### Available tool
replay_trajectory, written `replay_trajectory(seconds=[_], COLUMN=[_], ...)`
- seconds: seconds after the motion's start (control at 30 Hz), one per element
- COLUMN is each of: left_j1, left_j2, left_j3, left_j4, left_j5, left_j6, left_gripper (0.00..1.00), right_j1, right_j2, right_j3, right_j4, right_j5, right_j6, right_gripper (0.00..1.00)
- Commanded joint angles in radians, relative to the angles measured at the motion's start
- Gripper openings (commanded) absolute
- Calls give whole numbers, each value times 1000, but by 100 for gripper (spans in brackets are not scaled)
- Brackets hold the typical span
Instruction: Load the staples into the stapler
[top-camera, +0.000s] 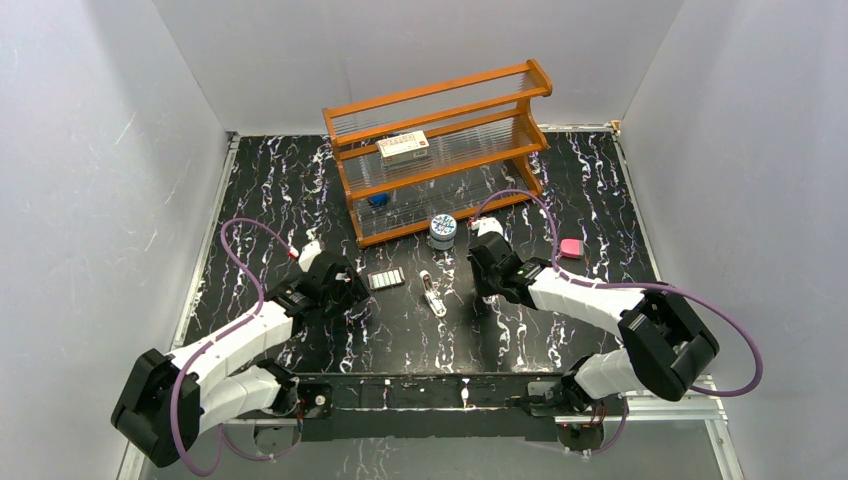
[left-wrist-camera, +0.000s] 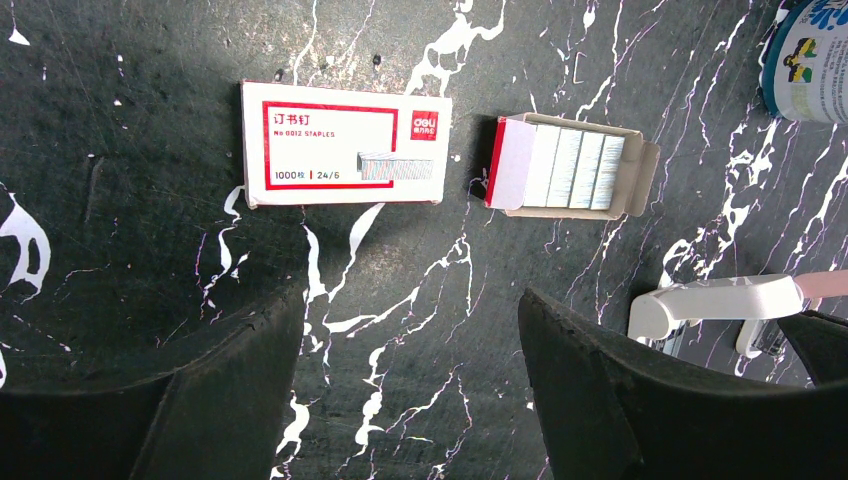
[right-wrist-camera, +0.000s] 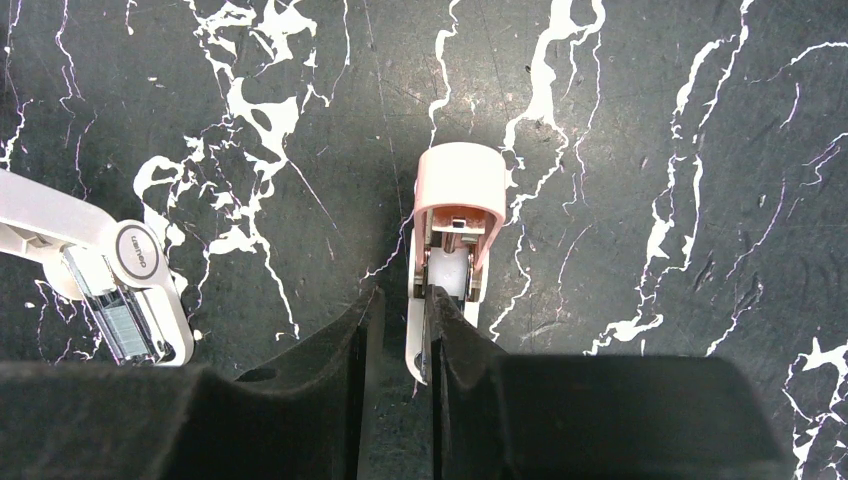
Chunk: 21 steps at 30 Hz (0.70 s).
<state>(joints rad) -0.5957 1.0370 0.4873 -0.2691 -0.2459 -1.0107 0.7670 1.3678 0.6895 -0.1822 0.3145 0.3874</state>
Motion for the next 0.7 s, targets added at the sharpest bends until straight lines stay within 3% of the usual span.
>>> replay_trajectory(seconds=[0.0, 0.67], left_j1=[2, 2], left_j2=[-16, -15], left_j3=[22, 29], left_j4=[-14, -9], left_j5=[-10, -6], left_j6=[-3, -4], left_gripper=[76, 76], right_j1=[-3, -3], right_j2=[-29, -53], right_j3=[-7, -10], right_j4=[-4, -32], right_j5=[11, -10], right_j6=[14, 47], right_gripper=[31, 35])
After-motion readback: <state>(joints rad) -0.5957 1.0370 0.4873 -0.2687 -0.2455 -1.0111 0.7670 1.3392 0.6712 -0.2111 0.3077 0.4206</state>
